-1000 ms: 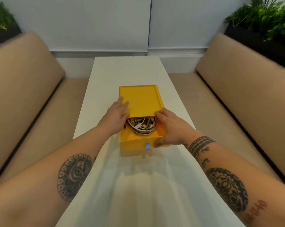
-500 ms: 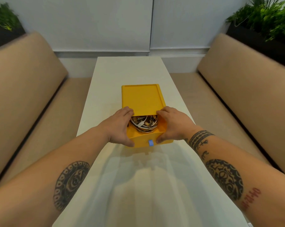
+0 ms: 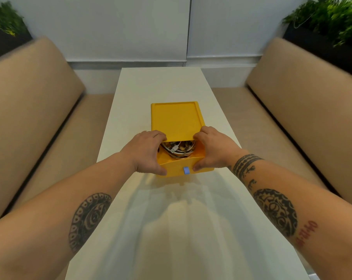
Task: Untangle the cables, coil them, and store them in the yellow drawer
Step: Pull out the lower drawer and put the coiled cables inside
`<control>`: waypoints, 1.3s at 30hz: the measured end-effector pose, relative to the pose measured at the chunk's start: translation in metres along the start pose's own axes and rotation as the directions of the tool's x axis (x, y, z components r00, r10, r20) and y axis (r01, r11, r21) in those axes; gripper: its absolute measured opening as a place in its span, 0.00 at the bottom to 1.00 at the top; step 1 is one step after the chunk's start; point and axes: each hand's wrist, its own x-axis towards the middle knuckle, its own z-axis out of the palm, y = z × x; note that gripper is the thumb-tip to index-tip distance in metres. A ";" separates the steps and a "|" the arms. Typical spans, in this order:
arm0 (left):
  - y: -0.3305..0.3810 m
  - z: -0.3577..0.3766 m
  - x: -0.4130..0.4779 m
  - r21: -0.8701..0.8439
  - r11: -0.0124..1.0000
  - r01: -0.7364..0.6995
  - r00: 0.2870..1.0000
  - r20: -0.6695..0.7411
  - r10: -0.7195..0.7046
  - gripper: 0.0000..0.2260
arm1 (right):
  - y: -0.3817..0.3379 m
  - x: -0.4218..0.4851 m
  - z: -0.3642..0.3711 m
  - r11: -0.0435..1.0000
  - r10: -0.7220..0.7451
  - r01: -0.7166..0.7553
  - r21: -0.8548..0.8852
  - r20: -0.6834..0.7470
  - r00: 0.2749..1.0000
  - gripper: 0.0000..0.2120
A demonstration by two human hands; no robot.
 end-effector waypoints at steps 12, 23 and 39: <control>-0.030 0.011 -0.010 -0.121 0.992 0.031 0.992 0.125 -0.016 0.67 | 0.034 -0.014 0.012 0.978 0.052 -0.077 0.195 0.131 0.990 0.62; -0.029 0.025 -0.011 -0.333 0.942 0.046 0.997 -0.041 -0.063 0.60 | 0.042 -0.006 0.023 0.980 -0.011 0.010 0.196 0.001 1.000 0.55; -0.035 0.027 0.003 -0.287 0.956 0.061 0.980 -0.163 -0.112 0.44 | 0.037 0.006 0.031 0.982 0.034 -0.018 0.189 -0.084 0.996 0.42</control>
